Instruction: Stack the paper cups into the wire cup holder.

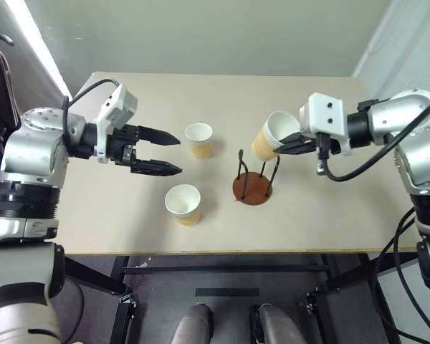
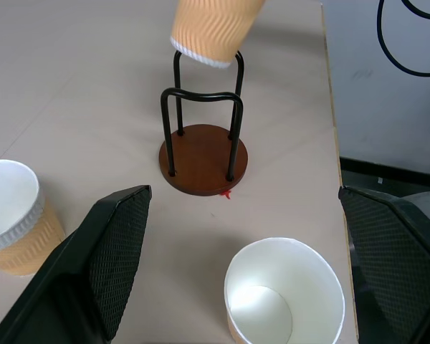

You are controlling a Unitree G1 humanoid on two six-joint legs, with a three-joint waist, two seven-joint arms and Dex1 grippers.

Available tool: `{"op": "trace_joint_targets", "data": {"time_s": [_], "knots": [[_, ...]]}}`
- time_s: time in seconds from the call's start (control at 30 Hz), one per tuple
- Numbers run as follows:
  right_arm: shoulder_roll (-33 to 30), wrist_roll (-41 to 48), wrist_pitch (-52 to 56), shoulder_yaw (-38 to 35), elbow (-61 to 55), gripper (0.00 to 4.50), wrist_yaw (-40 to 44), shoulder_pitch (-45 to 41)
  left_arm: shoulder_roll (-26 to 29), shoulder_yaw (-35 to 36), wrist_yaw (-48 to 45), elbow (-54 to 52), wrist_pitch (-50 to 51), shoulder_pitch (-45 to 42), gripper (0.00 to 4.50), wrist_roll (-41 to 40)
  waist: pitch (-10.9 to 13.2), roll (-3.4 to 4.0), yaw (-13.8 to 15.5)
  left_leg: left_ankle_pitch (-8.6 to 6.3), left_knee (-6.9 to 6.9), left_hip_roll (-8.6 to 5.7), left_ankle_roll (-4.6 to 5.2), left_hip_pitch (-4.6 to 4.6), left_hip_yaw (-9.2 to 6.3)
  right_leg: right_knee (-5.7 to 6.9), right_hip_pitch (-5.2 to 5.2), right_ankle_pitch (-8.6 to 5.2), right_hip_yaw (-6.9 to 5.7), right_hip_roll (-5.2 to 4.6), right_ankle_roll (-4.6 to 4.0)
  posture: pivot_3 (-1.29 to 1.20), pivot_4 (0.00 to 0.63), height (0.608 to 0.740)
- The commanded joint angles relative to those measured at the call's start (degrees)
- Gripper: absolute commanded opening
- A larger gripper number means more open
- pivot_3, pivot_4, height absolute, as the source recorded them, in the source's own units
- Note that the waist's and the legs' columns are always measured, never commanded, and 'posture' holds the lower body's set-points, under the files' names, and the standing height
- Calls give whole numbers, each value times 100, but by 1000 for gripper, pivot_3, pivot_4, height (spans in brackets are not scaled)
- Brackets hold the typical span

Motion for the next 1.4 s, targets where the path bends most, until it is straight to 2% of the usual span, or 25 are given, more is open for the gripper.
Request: {"op": "trace_joint_targets", "data": {"time_s": [0.03, 0.33, 0.5, 0.6, 0.87, 1.03, 1.17, 1.4], "knots": [[8, -33, -77, 47, -204, 35, -8, 54, 88, 130, -45, -144, 3, -109, 4500, -70, 0, 0, 0, 0, 0, 0, 0, 0, 0, 0, 0, 0, 0, 0, -1, 0, 150, 740], [88, -538, -638, 494, -94, 35, -47, 149, 82, 130, -24, -147, 11, -115, 4500, -70, 0, 0, -3, 0, 0, 0, 0, 2, 0, 2, 0, 0, 0, 0, -1, 0, 150, 740], [283, -607, -576, 521, -84, 35, -108, 81, 74, 130, -11, -161, 17, -103, 4500, -74, 0, 0, -3, 0, 0, 0, 0, 2, -1, 2, 0, 0, 0, 0, -1, 0, 150, 740], [436, -525, -407, 431, -62, 623, -163, 19, 71, 127, -11, -156, 13, -104, 4500, -72, 0, 0, -5, 0, 0, 0, 0, 2, 0, 2, 0, 0, 0, 0, -1, 0, 150, 740], [709, -374, 36, 152, 44, 3451, -518, -191, 55, 116, -13, -138, -2, -114, 4500, -65, 0, 0, -3, 0, 0, 0, -1, 1, 0, 1, 0, -8, 0, 0, -15, 0, 150, 740], [833, -26, 454, -275, 71, 3451, -820, -344, -24, 118, 175, -31, -207, -156, 4500, 67, 0, 0, -5, 0, -1, 0, -1, 2, 0, 2, -1, -10, 0, 0, -17, 0, 150, 740], [1043, 931, 1469, -975, -300, 3451, -971, -426, -228, 108, 703, 421, -745, -398, 4500, 436, 0, 0, 9, 1, -3, -1, -4, 2, 1, 2, -1, -11, 0, 0, -19, 0, 150, 740], [978, 1930, 2451, -1565, -859, 3451, -1296, -325, -446, -254, 1277, 1759, -2264, -1049, 4500, 1473, 0, 0, 9, 2, -6, -3, -5, -1, 1, -7, -1, -11, 2, 0, -19, 0, 150, 740]]}}
